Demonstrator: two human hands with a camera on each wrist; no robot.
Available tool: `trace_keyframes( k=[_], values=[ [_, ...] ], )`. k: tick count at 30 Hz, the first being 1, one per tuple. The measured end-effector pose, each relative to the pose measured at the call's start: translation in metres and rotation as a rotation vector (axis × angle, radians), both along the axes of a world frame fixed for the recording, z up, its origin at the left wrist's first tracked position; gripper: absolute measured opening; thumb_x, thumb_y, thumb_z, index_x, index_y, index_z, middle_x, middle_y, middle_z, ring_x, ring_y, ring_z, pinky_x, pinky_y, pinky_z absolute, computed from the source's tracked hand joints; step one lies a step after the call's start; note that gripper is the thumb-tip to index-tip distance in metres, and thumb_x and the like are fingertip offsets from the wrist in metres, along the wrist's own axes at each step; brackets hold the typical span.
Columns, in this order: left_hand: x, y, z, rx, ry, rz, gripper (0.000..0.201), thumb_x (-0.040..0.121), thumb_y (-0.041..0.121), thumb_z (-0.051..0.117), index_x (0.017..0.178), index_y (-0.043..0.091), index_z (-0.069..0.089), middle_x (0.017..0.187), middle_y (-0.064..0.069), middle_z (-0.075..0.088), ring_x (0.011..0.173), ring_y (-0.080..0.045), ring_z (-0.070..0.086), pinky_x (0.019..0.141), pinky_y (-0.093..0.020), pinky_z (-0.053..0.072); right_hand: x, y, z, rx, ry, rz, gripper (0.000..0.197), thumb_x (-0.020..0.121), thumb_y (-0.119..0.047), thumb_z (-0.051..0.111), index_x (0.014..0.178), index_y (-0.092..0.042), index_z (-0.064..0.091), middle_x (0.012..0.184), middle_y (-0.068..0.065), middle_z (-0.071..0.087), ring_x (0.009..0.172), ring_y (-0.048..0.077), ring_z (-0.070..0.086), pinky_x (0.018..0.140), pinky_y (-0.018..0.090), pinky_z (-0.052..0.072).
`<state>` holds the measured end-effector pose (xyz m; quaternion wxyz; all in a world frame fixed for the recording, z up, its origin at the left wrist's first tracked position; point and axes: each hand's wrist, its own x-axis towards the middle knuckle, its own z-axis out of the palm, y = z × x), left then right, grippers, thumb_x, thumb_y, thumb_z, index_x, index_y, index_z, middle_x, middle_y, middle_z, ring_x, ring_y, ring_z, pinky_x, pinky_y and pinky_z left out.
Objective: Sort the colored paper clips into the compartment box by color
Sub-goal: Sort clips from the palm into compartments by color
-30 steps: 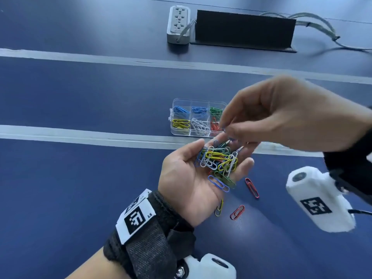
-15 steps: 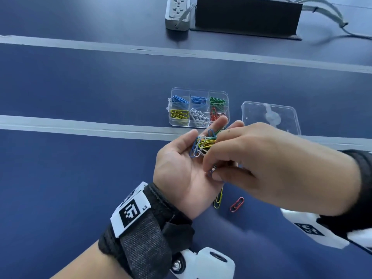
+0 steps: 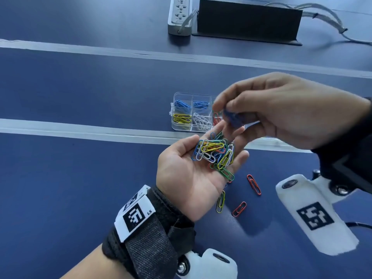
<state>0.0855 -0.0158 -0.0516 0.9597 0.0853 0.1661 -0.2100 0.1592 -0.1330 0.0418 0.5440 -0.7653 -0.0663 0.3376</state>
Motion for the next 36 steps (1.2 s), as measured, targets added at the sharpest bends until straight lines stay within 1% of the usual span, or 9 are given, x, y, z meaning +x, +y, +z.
trace_keyframes(
  k=[3,5,7,10,17,21,26,31,36],
  values=[
    [0.001,0.001,0.0,-0.008,-0.009,0.002,0.051,0.089,0.023,0.029,0.126,-0.001,0.054,0.127,-0.02,0.059,0.118,-0.035,0.055,0.101,-0.047,0.04,0.007,0.0,-0.004,0.029,0.097,-0.089,0.02,0.088,-0.012,0.045,0.073,-0.009,0.057,0.063,0.005,0.046,0.044,0.012,0.043,0.034,0.018,0.036],
    [0.001,0.001,-0.001,-0.014,-0.021,0.002,0.049,0.088,0.023,0.031,0.121,-0.003,0.057,0.122,-0.021,0.062,0.115,-0.037,0.057,0.099,-0.047,0.043,0.008,-0.001,-0.008,-0.168,-0.123,0.056,0.015,0.085,-0.021,0.056,0.075,-0.012,0.062,0.058,0.0,0.048,0.043,0.01,0.04,0.036,0.018,0.031],
    [0.001,0.0,0.0,-0.016,-0.029,0.003,0.047,0.088,0.023,0.033,0.115,-0.004,0.061,0.118,-0.022,0.063,0.109,-0.038,0.06,0.098,-0.048,0.043,0.005,0.001,-0.012,-0.405,-0.406,0.263,0.011,0.081,-0.03,0.063,0.084,-0.022,0.069,0.052,-0.006,0.055,0.046,0.007,0.052,0.049,0.023,0.046],
    [0.0,-0.001,0.001,0.001,-0.029,0.004,0.044,0.087,0.022,0.035,0.104,-0.005,0.066,0.113,-0.021,0.064,0.105,-0.038,0.06,0.094,-0.052,0.045,0.004,0.002,-0.015,-0.543,-0.553,0.358,0.009,0.077,-0.035,0.067,0.084,-0.032,0.071,0.057,-0.008,0.06,0.065,0.004,0.06,0.071,0.027,0.053],
    [0.003,0.003,0.0,0.006,-0.035,0.0,0.049,0.087,0.023,0.034,0.118,-0.007,0.057,0.117,-0.021,0.062,0.107,-0.035,0.06,0.095,-0.051,0.045,0.006,0.004,-0.019,-0.536,-0.625,0.395,0.002,0.078,-0.029,0.067,0.077,-0.031,0.067,0.054,-0.008,0.054,0.069,0.005,0.058,0.065,0.027,0.048],
    [0.005,0.006,0.001,-0.016,-0.031,0.013,0.05,0.089,0.024,0.032,0.122,-0.005,0.055,0.126,-0.02,0.057,0.111,-0.036,0.058,0.091,-0.055,0.044,0.011,0.002,-0.022,-0.558,-0.702,0.418,0.008,0.077,-0.031,0.069,0.085,-0.03,0.068,0.054,-0.009,0.05,0.058,0.003,0.049,0.055,0.016,0.037],
    [0.005,0.007,0.001,-0.013,-0.031,0.015,0.05,0.088,0.023,0.033,0.121,-0.007,0.055,0.128,-0.022,0.056,0.11,-0.036,0.058,0.092,-0.055,0.043,0.013,0.002,-0.025,-0.542,-0.768,0.438,0.005,0.078,-0.026,0.069,0.083,-0.027,0.07,0.065,0.0,0.057,0.063,0.012,0.057,0.066,0.031,0.047],
    [0.005,0.008,0.0,-0.01,-0.044,0.013,0.05,0.089,0.024,0.031,0.113,-0.008,0.06,0.11,-0.024,0.065,0.105,-0.037,0.062,0.093,-0.054,0.043,0.019,-0.002,-0.024,-0.462,-0.771,0.418,0.009,0.082,-0.018,0.067,0.089,-0.023,0.07,0.062,0.004,0.053,0.05,-0.009,0.053,0.051,0.005,0.037],
    [0.006,0.008,0.0,-0.005,-0.047,0.011,0.05,0.089,0.025,0.032,0.121,-0.006,0.056,0.119,-0.021,0.062,0.111,-0.036,0.059,0.093,-0.054,0.043,0.02,-0.006,-0.022,-0.541,-0.84,0.533,0.014,0.077,-0.029,0.071,0.091,-0.033,0.071,0.06,-0.008,0.047,0.057,0.001,0.047,0.056,0.013,0.034]
  ],
)
